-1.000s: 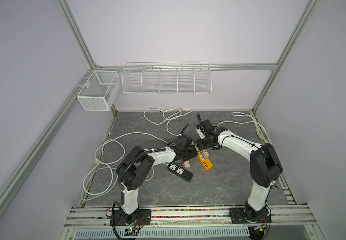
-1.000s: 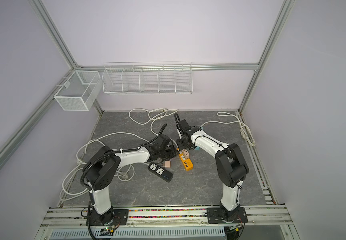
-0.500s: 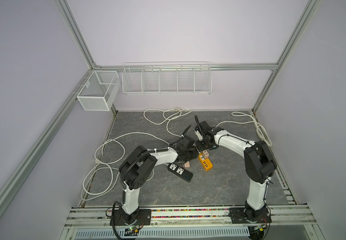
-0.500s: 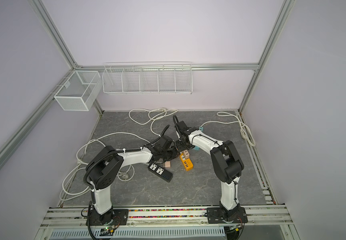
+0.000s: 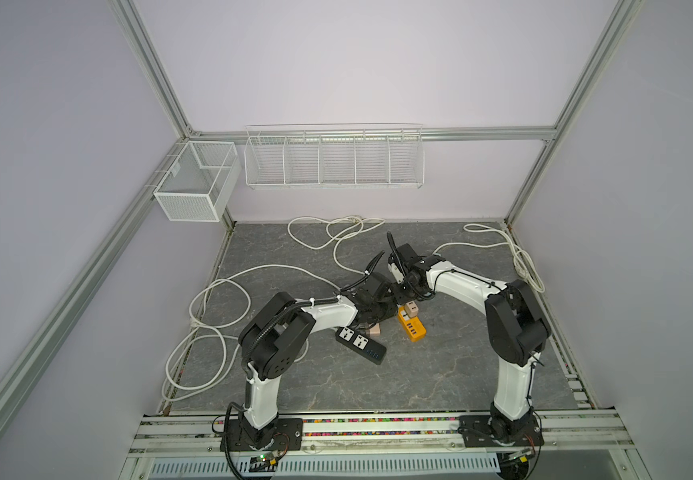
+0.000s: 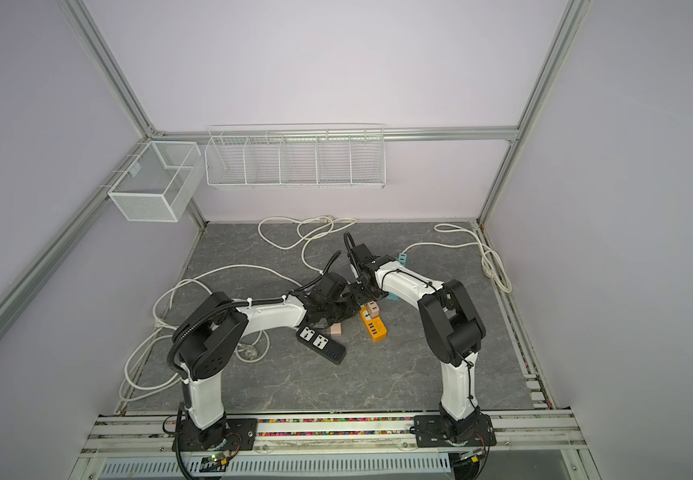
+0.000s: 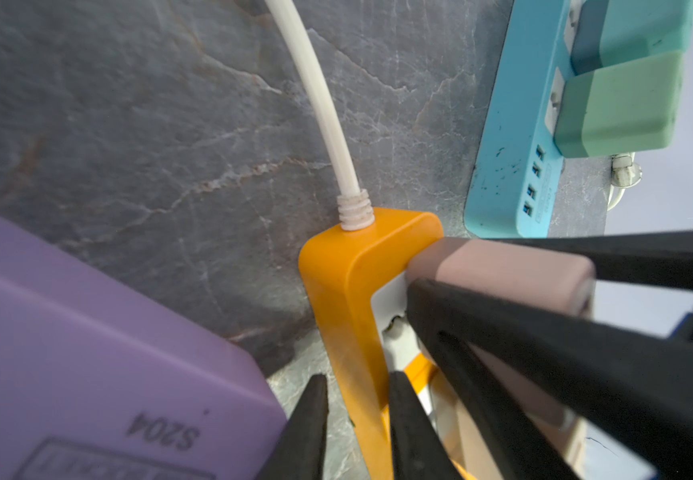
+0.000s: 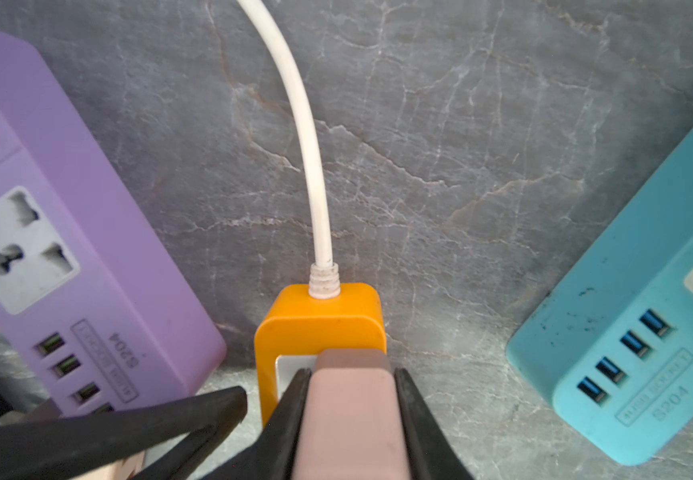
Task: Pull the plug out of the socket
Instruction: 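Close the right gripper on the pink adapter at the orange strip's end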
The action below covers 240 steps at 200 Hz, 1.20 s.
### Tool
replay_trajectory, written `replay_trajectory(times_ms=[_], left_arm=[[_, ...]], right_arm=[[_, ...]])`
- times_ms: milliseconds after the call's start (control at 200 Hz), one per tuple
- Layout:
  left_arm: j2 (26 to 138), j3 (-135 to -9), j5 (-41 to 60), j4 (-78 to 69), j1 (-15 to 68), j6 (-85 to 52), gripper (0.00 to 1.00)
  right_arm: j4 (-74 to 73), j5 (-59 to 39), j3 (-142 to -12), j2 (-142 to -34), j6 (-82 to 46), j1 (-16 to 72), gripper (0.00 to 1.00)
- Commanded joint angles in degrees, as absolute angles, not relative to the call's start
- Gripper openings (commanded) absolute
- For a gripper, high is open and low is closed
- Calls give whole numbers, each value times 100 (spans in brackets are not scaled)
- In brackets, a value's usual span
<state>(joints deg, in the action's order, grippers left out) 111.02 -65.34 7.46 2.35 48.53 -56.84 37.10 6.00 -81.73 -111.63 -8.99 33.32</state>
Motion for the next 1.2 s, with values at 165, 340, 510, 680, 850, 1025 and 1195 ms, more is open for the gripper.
replay_trajectory(times_ms=[165,340,510,680,850,1025,1195], left_arm=[[11242,-6224,396,633,4887,-5840,26],[11256,-6205,369,635,4890,-5890,26],[11287,-6161,389,535,4920,-5985,25],[11311,-6144,353,562,4950,-6010,25],[11330,-6144,342,545,4972,-6047,24],[11326,-6144,297,589,4979,-6047,24],[11339,-6144,281,589,4983,-6059,24]], right_arm=[[3835,615,-8448,-11215,-788,3420,30],[3886,642,-8492,-11228,-811,3410,27],[3836,538,-8454,-11226,-878,3476,24],[3888,603,-8471,-11214,-804,3382,23],[3836,416,-8510,-11250,-930,3492,21],[3886,543,-8532,-11184,-874,3441,21],[3940,520,-8534,-11176,-870,3402,21]])
